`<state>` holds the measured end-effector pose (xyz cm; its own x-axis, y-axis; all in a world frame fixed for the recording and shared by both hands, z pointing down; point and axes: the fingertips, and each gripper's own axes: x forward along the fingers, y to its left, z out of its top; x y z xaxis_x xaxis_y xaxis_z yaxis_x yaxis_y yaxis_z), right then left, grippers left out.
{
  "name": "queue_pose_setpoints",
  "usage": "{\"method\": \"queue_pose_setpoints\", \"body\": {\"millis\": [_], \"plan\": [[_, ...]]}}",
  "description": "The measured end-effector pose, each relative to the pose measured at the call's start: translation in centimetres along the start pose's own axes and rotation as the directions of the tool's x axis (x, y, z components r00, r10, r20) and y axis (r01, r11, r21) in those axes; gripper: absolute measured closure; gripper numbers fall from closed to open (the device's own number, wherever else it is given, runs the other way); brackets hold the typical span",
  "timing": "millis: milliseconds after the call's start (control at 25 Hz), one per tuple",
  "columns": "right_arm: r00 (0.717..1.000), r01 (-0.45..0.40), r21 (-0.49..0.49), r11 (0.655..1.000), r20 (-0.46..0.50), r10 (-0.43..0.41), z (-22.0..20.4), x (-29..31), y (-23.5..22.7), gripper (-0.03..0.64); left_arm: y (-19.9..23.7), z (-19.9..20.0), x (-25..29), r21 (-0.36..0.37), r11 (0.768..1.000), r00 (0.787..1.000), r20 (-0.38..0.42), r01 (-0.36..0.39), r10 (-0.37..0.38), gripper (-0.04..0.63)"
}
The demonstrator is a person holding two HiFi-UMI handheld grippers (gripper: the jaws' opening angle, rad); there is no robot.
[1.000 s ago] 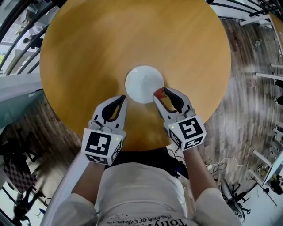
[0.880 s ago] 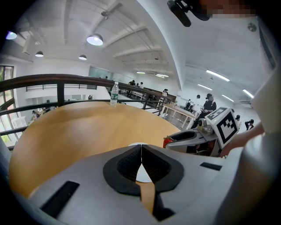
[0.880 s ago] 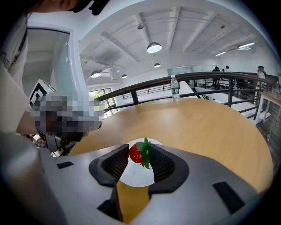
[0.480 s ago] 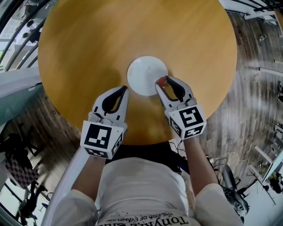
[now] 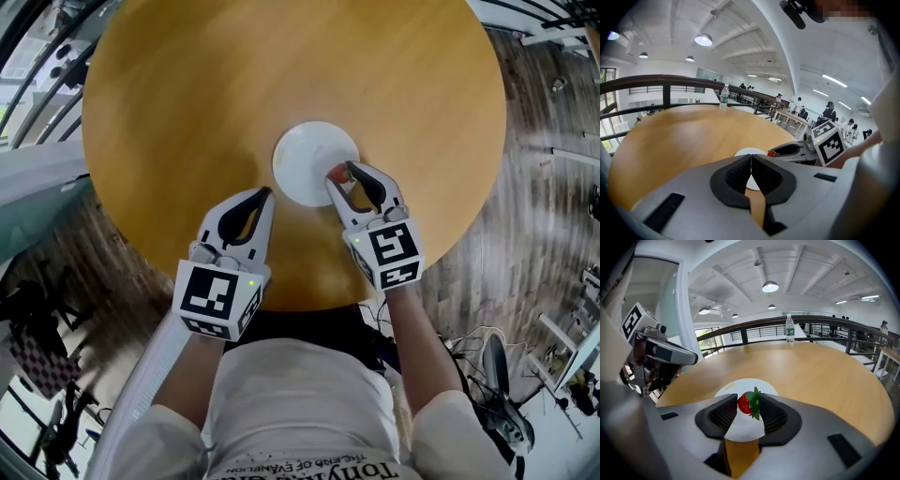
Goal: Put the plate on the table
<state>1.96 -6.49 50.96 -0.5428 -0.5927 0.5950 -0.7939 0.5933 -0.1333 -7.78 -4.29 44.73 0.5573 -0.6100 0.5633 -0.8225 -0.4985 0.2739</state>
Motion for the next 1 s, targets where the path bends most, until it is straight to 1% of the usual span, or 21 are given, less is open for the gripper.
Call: {"method": "queue_pose_setpoints", "body": {"millis": [120, 320, 560, 1000], "plan": [[1.0, -0.003, -0.019, 1.0, -0.015, 0.003, -0.3, 0.6, 0.3, 0.454, 0.2, -0.3, -0.2, -0.002, 1.0, 1.0, -0.005, -0.004, 0.004, 0.571], [0.998, -0.002, -0.102, 0.995, -0.059, -0.004, -0.9, 1.6, 0.9, 0.454, 0.3, -0.8, -0.1, -0.004, 1.0, 1.0, -0.015, -0.007, 0.007, 0.571], [0.989, 0.024, -0.185, 0.982, -0.136, -0.05, -2.1, 2.5, 0.7, 0.454, 0.8, -1.1, 0.1, -0.006, 1.0, 1.0, -0.02, -0.012, 0.012, 0.571], [0.982, 0.019, -0.202, 0.979, -0.179, -0.056, -2.8, 3.3, 0.8, 0.453, 1.1, -1.6, 0.3, -0.016, 1.0, 1.0, -0.025, -0.012, 0.012, 0.571]]}}
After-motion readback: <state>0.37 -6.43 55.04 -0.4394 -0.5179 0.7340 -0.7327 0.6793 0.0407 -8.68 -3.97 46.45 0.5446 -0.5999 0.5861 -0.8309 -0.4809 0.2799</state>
